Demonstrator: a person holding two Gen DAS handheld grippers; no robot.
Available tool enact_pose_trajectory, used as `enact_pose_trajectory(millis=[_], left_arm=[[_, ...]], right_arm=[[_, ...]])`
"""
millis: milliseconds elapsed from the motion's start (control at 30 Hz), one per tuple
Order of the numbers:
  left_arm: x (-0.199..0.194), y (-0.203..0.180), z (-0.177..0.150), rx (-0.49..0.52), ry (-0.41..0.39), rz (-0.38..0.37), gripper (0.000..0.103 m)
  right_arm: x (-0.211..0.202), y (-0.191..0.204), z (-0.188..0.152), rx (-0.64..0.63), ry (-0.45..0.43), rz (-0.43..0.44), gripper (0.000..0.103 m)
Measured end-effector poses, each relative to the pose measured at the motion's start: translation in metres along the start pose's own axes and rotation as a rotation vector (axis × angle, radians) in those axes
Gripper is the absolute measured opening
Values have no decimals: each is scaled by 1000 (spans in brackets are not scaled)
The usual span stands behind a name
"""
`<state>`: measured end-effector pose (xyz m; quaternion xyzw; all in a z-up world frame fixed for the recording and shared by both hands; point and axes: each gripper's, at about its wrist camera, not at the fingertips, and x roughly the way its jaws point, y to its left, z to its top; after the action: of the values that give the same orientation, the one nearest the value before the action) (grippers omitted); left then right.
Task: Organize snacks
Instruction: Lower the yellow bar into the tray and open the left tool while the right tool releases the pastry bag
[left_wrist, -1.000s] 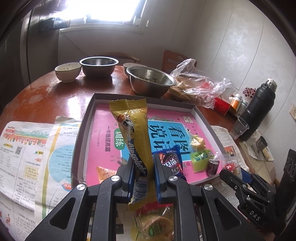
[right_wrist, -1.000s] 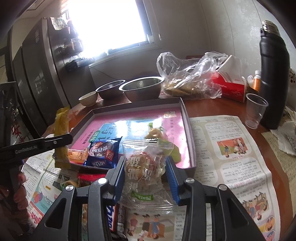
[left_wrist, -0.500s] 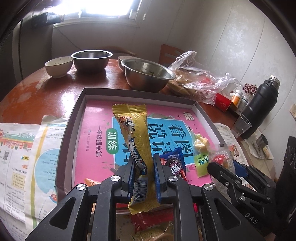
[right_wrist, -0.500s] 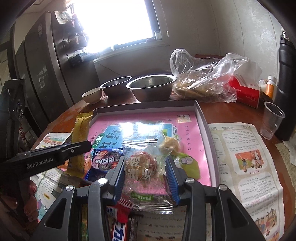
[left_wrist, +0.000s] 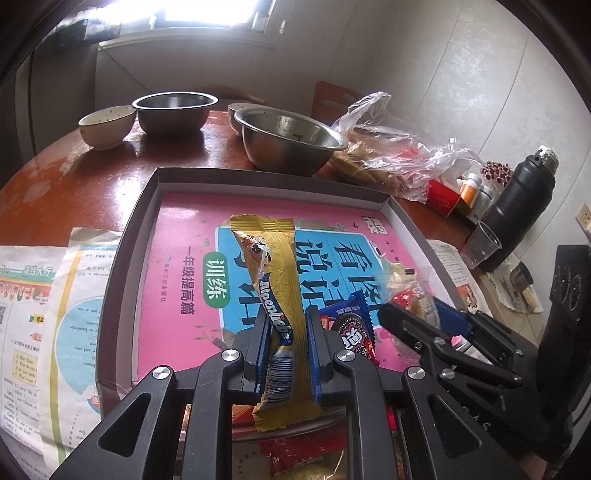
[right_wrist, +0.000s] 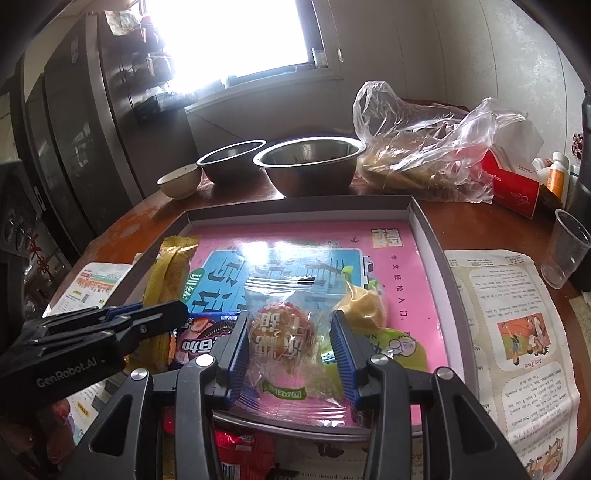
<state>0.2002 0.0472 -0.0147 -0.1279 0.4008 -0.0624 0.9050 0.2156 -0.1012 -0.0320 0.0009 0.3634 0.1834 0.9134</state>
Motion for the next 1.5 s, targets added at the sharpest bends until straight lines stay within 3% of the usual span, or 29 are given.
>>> enact_pose_trajectory(millis=[833, 1200, 1300, 1500], left_arm=[[4, 1, 0, -1, 14, -11, 20], [3, 2, -2, -8, 25, -15, 21], [3, 2, -2, -11, 28, -16, 23], [2, -1, -2, -2, 28, -11, 38]], right_arm=[[-1, -5, -3, 5, 8, -48, 45], [-6, -6, -5, 15, 2, -42, 54], [-8, -8, -5, 21, -3, -46, 55], [-12, -10, -6, 34, -7, -49, 57]])
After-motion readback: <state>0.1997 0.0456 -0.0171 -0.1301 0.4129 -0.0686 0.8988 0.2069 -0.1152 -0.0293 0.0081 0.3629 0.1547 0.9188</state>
